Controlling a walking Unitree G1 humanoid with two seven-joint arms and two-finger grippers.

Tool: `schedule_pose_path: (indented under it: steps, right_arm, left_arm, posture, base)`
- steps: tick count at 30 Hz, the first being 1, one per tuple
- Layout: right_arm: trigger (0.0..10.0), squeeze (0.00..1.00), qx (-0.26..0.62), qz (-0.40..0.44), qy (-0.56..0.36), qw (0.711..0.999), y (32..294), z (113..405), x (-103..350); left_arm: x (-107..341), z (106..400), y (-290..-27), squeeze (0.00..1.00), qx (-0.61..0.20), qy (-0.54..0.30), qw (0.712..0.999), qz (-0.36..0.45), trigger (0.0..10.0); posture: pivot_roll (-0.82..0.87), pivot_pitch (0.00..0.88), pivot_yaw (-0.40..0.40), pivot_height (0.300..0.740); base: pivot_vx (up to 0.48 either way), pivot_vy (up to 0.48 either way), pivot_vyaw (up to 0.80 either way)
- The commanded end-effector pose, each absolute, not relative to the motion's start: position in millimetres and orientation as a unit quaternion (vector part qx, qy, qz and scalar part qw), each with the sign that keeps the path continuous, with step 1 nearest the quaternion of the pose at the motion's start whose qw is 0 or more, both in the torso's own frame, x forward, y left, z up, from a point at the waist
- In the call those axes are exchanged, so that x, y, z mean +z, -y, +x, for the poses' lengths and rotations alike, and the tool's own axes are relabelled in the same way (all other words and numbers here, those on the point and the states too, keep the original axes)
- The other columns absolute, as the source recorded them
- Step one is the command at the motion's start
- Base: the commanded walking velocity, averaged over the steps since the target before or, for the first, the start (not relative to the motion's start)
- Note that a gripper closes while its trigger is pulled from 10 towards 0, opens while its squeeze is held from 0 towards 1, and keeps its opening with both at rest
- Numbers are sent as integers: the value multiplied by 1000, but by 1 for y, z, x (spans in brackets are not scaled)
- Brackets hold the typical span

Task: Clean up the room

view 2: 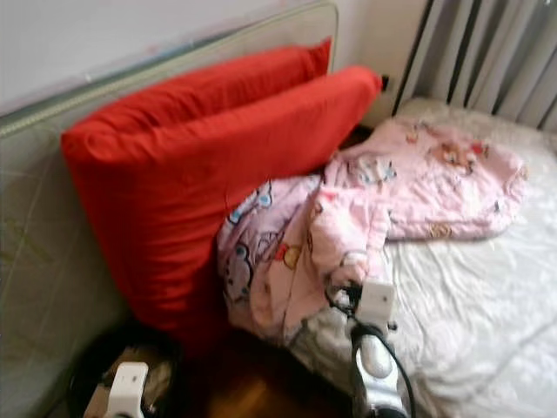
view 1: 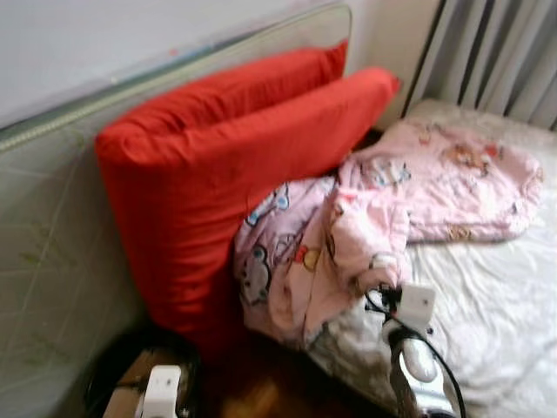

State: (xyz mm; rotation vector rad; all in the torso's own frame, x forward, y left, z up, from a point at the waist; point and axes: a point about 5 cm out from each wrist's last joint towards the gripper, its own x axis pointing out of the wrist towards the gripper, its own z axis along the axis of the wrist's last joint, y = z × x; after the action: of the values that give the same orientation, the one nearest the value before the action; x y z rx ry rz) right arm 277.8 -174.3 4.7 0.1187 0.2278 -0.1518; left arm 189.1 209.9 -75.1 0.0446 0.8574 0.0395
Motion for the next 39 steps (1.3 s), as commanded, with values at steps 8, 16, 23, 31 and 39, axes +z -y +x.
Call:
schedule_pose_path:
  steps: [8, 16, 23, 31, 39]
  right_arm:
    - [10000, 0, -101, 48, -67, 991, 184, 283, 18]
    - [10000, 0, -92, 49, -60, 993, 181, 283, 19]
    - [10000, 0, -59, 29, -12, 998, 174, 290, 34]
    - [10000, 0, -23, 16, 29, 999, 164, 297, 49]
    - [10000, 0, -8, 5, 59, 998, 160, 301, 60]
  left_arm:
    - [-78, 184, -209, 0, 12, -426, 904, 29, 10000]
    - [-78, 184, -209, 0, 10, -426, 904, 30, 10000]
    - [-78, 184, -209, 0, 9, -426, 904, 31, 10000]
    - [-78, 185, -208, 0, 7, -427, 904, 32, 10000]
    - [-78, 185, -208, 0, -4, -430, 902, 43, 10000]
  posture:
    - [-66, 0, 7, 740]
    - [-64, 0, 7, 740]
    - [-65, 0, 7, 740]
    - [-65, 0, 6, 740]
    - [-67, 0, 5, 740]
  base:
    - [-276, 0, 0]
    - [-278, 0, 0]
    - [-276, 0, 0]
    - [-231, 0, 0]
    - [0, 0, 0]
